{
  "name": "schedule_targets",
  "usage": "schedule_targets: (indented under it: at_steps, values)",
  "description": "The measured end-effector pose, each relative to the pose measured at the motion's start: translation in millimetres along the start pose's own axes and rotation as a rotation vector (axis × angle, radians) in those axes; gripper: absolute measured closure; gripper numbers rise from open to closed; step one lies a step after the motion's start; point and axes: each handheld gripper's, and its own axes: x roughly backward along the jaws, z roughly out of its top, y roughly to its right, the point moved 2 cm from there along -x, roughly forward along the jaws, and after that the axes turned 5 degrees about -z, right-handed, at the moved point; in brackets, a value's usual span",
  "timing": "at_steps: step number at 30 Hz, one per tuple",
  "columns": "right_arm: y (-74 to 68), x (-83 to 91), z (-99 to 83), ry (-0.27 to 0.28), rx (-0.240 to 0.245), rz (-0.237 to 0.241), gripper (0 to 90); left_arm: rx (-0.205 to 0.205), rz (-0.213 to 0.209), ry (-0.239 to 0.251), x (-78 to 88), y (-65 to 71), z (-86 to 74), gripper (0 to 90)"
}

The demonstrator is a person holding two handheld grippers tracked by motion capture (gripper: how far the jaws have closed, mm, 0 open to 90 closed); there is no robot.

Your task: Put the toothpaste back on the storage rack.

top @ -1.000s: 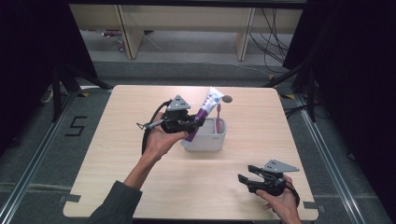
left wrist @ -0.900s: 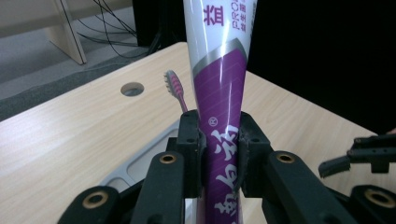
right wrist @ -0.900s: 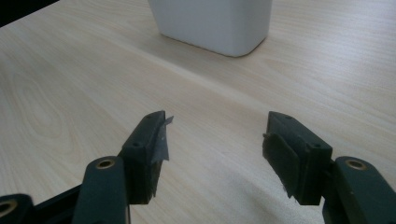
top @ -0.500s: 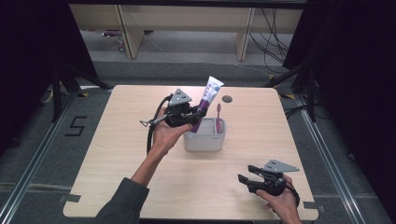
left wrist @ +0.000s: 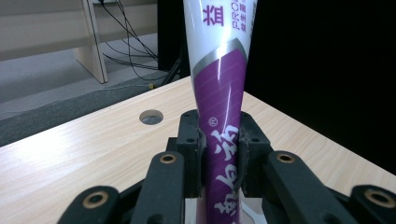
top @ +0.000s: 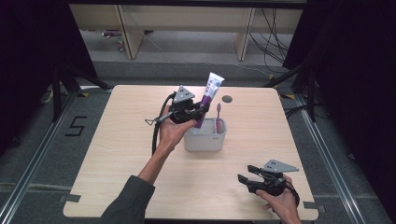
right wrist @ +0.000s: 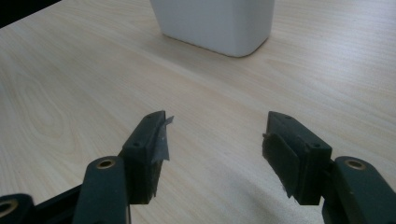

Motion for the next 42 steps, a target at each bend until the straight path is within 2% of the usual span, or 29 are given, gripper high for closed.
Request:
schedule_targets:
  at_steps: [5, 10, 13, 17, 22, 25, 26, 28, 30, 31, 32, 35, 42]
  values:
    - [0.1, -0.5, 0.0, 0.003, -0.004, 0.011, 39.6, 0.008, 0.008, 0.01, -7.6, -1.9, 1.2, 74.5]
    - [0.5, -0.9, 0.1, 0.012, 0.002, 0.005, 39.2, 0.0, 0.033, 0.014, -14.5, -4.2, 1.3, 74.5]
    - [0.7, -0.3, 0.3, 0.007, -0.002, 0.005, 38.6, 0.013, 0.039, 0.017, -19.9, -5.4, 1.3, 74.4]
    - [1.0, 0.5, 0.0, -0.008, 0.006, -0.011, 37.7, 0.02, 0.042, 0.015, -25.0, -4.6, -0.2, 74.4]
    - [0.3, -1.0, -0.2, -0.003, -0.003, -0.003, 34.0, 0.023, 0.048, 0.021, -29.3, -5.2, -2.6, 74.4]
    - [0.8, -2.1, -0.4, 0.002, -0.02, -0.012, 30.7, 0.026, 0.051, 0.026, -31.0, -6.1, -3.1, 74.4]
    - [-1.0, -2.3, -0.8, -0.004, -0.051, -0.004, 29.9, 0.025, 0.051, 0.025, -31.7, -6.6, -3.6, 74.4]
    - [1.6, -0.7, -0.1, -0.012, -0.024, -0.024, 29.1, 0.022, 0.053, 0.019, -33.0, -6.5, -5.4, 74.3]
    - [1.7, -0.9, 0.3, -0.009, -0.028, -0.025, 28.7, 0.021, 0.054, 0.016, -34.5, -6.5, -7.5, 74.3]
    - [0.4, -1.5, 0.1, -0.015, -0.047, -0.006, 28.4, 0.02, 0.054, 0.015, -35.2, -6.7, -8.6, 74.3]
    - [1.6, -0.8, 0.3, -0.01, -0.028, -0.026, 28.4, 0.023, 0.053, 0.014, -35.8, -6.4, -9.7, 74.3]
    - [1.1, -2.2, 0.2, 0.002, -0.039, -0.01, 28.4, 0.02, 0.048, 0.015, -37.7, -6.2, -12.9, 74.2]
    - [1.1, -1.7, 0.4, -0.006, -0.039, -0.008, 28.8, 0.017, 0.05, 0.012, -40.4, -5.4, -18.5, 74.1]
